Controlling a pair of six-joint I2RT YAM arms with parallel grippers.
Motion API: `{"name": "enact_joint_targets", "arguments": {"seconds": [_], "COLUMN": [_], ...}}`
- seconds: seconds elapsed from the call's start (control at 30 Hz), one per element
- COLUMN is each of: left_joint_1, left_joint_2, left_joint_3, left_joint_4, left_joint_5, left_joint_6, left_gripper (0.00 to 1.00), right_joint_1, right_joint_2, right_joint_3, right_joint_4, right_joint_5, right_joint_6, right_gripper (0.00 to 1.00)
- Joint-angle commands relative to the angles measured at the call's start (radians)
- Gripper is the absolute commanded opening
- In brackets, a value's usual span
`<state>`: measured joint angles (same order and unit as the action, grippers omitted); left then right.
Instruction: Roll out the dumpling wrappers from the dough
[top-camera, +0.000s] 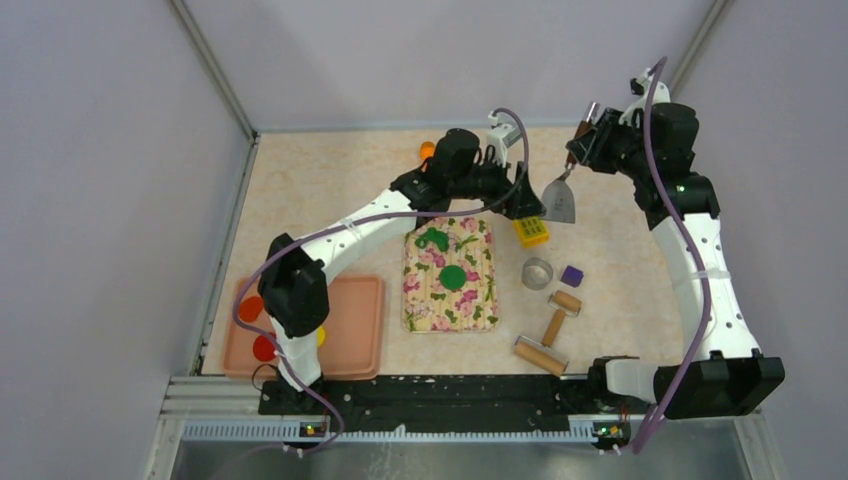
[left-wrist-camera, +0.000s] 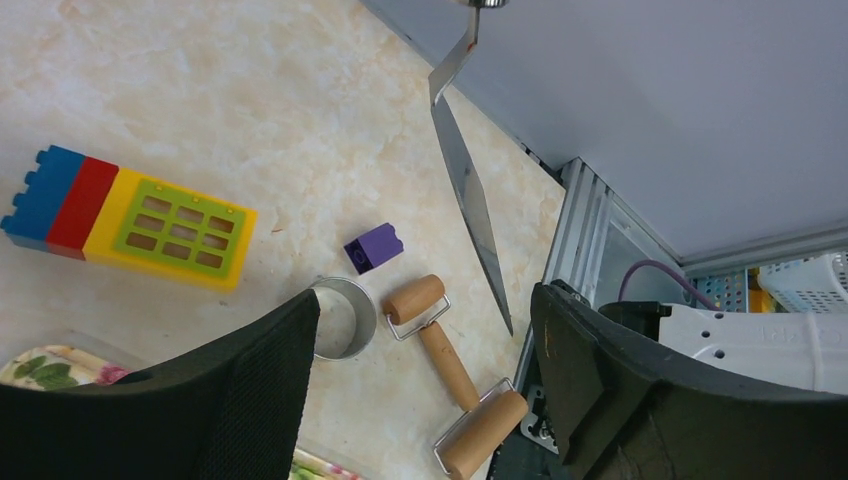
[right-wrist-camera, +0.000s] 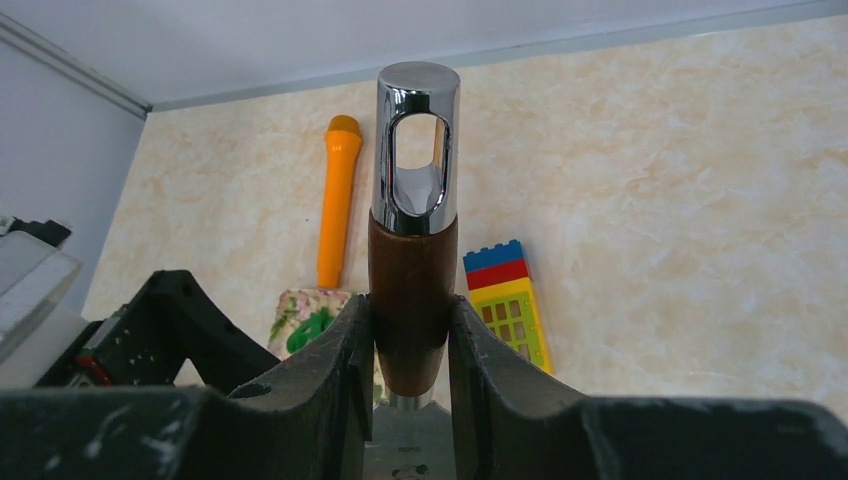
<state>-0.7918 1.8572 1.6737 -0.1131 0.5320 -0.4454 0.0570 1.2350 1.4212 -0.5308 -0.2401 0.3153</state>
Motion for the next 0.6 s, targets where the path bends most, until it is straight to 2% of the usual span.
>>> {"name": "enact_joint_targets", "arguments": {"seconds": [0.0,0.13,0.57], "left_joint_1": [-0.031,-0.051,-0.054], "left_joint_2": [0.009,0.046,0.078], "left_joint_3": [0.063,0.100,0.115], "left_joint_4": [0.034,0.034,0.051], "left_joint_5": [-0.052,-0.098,-0.022], "left_joint_6": [-0.042,-0.044,0.032], "left_gripper": [0.79,0.69,0.11], "right_joint_1": [0.008,0.009,0.009], "right_joint_2": [-0.039,-0.034,-0.040], "right_joint_3": [0.026,0.027,-0.010], "right_joint_4": [0.073,0.072,0.079], "right_joint_5": [-0.029,-0.032,-0.059], "right_joint_6": [0.026,0.033,0.056], "right_gripper": [0.00,0.00,0.00]}}
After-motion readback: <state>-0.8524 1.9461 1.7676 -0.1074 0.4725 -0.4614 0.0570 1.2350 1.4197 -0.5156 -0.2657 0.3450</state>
